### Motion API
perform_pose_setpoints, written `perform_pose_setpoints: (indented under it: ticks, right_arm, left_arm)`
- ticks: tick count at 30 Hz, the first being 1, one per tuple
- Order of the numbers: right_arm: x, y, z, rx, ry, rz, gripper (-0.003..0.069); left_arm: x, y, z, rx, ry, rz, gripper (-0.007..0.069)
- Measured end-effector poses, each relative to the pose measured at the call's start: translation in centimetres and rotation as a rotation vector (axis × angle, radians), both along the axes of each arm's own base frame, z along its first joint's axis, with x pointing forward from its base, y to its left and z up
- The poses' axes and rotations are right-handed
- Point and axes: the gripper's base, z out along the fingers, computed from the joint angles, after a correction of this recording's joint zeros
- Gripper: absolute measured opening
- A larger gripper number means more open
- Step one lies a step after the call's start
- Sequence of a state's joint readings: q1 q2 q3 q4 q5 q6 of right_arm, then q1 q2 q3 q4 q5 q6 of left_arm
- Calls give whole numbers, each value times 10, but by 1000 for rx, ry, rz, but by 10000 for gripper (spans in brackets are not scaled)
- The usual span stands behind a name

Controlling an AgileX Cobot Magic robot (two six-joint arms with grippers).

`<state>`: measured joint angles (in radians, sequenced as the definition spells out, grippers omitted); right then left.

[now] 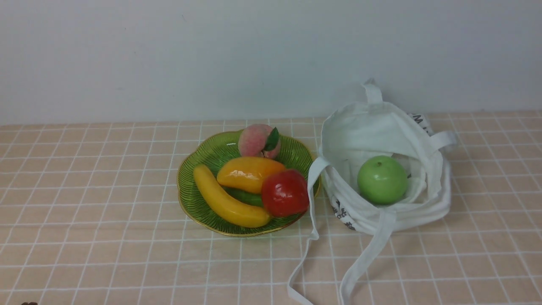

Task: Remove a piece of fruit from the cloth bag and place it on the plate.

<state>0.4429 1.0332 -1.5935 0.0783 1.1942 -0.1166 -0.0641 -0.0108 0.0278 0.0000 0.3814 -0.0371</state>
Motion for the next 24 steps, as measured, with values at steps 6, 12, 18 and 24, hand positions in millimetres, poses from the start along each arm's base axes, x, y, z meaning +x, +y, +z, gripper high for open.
perform_pose_setpoints:
  ticks: [6,12,18,24]
  right_arm:
    - [-67,-34,-88,163,-306,-26,-14]
    - [-76,-41,-177,272,-516,-51,-14]
    - [-73,-41,-212,339,-661,-67,-14]
    - [-73,-41,-215,339,-661,-68,-14]
  left_arm:
    - [0,0,0,0,0,0,-8]
    - [0,0,0,0,0,0,-8]
    - [0,0,0,0,0,0,-8]
    - [0,0,0,0,0,0,-8]
